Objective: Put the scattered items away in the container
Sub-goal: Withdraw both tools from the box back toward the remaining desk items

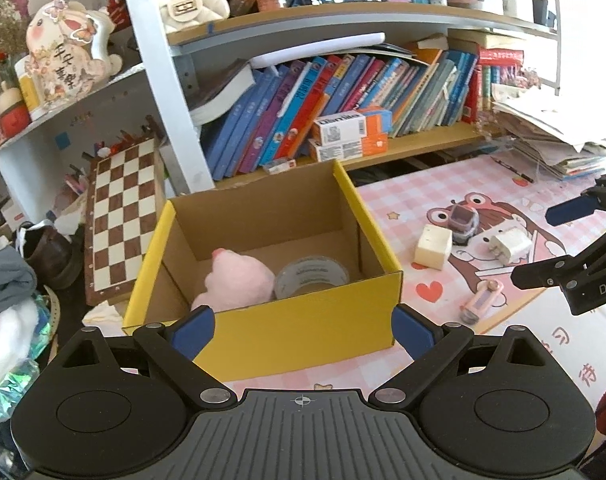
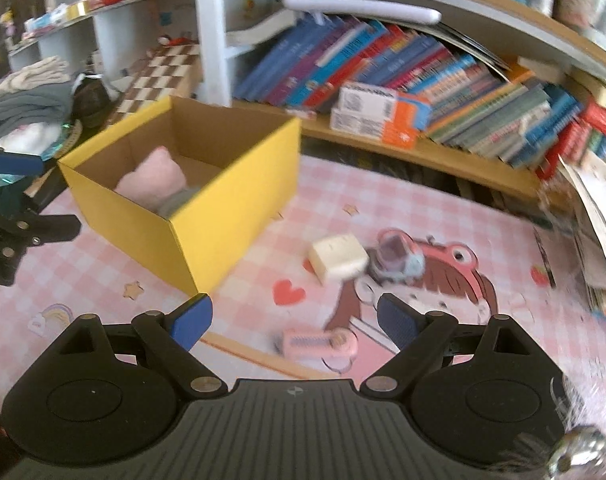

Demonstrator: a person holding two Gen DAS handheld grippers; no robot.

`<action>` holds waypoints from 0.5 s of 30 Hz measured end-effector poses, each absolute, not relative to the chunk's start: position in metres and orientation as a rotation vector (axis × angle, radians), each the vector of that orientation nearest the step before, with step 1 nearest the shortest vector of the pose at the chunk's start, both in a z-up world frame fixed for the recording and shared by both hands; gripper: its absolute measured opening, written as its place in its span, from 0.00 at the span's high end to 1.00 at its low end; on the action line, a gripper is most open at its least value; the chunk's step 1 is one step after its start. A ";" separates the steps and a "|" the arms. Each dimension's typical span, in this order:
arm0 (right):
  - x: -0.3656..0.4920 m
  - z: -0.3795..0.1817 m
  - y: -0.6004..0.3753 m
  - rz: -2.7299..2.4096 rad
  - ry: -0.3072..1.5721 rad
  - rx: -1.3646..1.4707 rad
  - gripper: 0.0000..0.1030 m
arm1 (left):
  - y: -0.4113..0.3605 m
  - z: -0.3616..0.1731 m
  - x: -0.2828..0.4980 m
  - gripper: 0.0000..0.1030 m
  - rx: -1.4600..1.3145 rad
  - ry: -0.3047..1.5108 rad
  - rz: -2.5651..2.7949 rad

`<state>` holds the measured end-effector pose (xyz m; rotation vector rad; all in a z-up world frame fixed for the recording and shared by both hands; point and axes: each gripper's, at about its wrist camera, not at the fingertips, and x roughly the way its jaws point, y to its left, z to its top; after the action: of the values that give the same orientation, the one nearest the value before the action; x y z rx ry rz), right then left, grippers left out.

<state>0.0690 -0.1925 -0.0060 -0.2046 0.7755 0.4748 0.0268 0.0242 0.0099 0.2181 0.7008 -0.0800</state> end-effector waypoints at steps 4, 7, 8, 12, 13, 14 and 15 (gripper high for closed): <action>0.064 -0.012 -0.204 0.424 0.793 -0.195 0.13 | 0.020 0.008 0.027 0.06 0.229 0.705 -0.097; 0.060 -0.016 -0.211 0.393 0.800 -0.188 0.12 | 0.016 0.005 0.027 0.06 0.237 0.713 -0.107; 0.058 -0.017 -0.213 0.384 0.800 -0.189 0.12 | 0.014 0.004 0.027 0.06 0.240 0.715 -0.112; 0.054 -0.021 -0.218 0.355 0.809 -0.184 0.12 | 0.007 0.003 0.027 0.06 0.253 0.720 -0.136; 0.053 -0.022 -0.220 0.348 0.811 -0.181 0.12 | 0.005 0.003 0.027 0.06 0.257 0.719 -0.143; 0.052 -0.023 -0.221 0.341 0.814 -0.177 0.12 | 0.003 0.003 0.028 0.06 0.260 0.719 -0.151; 0.051 -0.024 -0.222 0.336 0.815 -0.174 0.12 | 0.000 0.003 0.028 0.06 0.263 0.718 -0.159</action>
<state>0.0511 -0.2219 -0.0236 -0.1736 0.8151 0.3361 0.0278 0.0005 0.0029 0.2634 0.7176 -0.1595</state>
